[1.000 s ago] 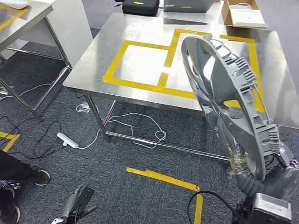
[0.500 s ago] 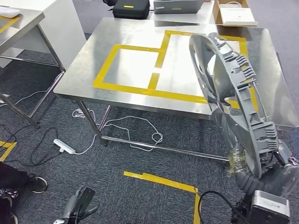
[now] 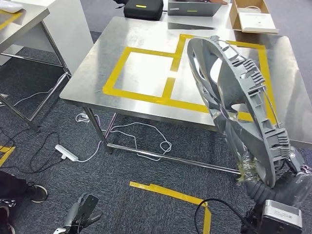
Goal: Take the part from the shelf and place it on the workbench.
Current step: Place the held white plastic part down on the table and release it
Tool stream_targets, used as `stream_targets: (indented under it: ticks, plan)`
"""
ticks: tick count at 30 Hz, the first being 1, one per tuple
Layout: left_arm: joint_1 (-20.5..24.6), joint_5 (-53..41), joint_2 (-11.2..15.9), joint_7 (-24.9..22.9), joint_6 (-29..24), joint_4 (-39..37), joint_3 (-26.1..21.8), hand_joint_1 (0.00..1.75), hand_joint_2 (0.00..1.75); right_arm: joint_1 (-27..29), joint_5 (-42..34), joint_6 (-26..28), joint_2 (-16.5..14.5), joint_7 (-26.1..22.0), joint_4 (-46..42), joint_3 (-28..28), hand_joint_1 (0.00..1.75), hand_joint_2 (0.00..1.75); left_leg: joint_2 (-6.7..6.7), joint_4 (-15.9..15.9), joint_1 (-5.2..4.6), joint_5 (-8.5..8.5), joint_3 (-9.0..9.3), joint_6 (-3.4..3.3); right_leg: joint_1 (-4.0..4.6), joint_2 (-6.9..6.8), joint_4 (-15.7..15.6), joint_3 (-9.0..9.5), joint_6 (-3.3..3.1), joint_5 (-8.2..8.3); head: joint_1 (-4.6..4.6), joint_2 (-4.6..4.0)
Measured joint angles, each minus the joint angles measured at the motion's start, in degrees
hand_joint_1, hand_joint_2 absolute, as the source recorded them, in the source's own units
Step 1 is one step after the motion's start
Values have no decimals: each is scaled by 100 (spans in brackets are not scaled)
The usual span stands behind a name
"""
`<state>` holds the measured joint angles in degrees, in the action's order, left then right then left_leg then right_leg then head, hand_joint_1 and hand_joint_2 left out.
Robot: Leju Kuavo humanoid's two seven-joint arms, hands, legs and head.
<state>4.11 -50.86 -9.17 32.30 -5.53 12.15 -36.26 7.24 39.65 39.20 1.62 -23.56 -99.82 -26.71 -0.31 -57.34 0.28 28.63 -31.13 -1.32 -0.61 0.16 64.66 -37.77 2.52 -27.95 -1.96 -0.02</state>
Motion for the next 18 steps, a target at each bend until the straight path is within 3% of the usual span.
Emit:
stream_targets:
  ticks: [2,5,7,8,10,11,12,13,15,16,17,18]
  plan:
    - [4,2,-1,-2,0,0,1,0,175,-4,-1,1,0,-3,1,0,175,175,-3,-18,-20,64,46,53,15,-12,-520,259,-56,142,-1,0]
    - [11,4,2,-4,-1,1,3,0,175,7,-6,2,0,-1,-4,0,175,175,4,-23,-25,117,47,130,23,1,-625,338,-164,48,-37,1]
    - [20,4,8,-2,-1,2,11,0,175,4,-5,3,0,2,-9,1,175,175,8,-202,-17,239,-16,196,-1,-3,-656,396,-231,17,-65,1]
    - [24,4,10,-1,-1,2,19,0,175,-2,-4,4,0,1,-13,2,175,175,9,-462,-7,362,-145,227,-14,-8,-668,433,-262,-2,-78,1]
    - [18,3,10,0,0,2,37,0,175,-11,-6,7,0,-3,-18,3,175,175,11,-1239,12,625,-588,272,-11,-10,-670,489,-304,-53,-96,0]
    - [11,3,12,0,0,2,43,0,175,-10,-8,8,0,-5,-19,3,175,175,11,-1552,18,675,-795,282,-9,-2,-669,524,-311,-82,-94,0]
    - [5,2,14,0,0,2,45,0,175,-9,-11,9,0,-5,-19,4,175,175,11,-1683,19,606,-923,281,-6,9,-669,569,-311,-117,-96,0]
    - [1,2,15,0,0,2,46,0,175,-10,-13,10,0,-5,-19,4,175,175,11,-1583,18,414,-940,268,-4,22,-669,626,-306,-156,-97,0]
    - [1,2,22,0,0,2,49,0,175,-17,-13,10,0,-8,-26,4,175,175,10,-941,4,-128,-743,202,0,40,-678,745,-283,-248,-95,0]
    - [1,1,26,-1,1,1,51,0,175,-27,-14,10,0,-14,-30,4,175,175,11,-635,-13,-311,-624,159,8,47,-682,796,-259,-291,-89,0]
    - [5,-4,29,-3,2,1,54,0,175,-39,-15,11,-1,-24,-35,4,175,175,13,-411,-29,-382,-533,118,14,50,-686,821,-229,-322,-91,0]
    - [12,-8,31,-5,3,0,56,0,175,-56,-17,11,-1,-34,-40,4,175,175,14,-303,-43,-345,-485,83,18,51,-690,818,-195,-341,-88,0]
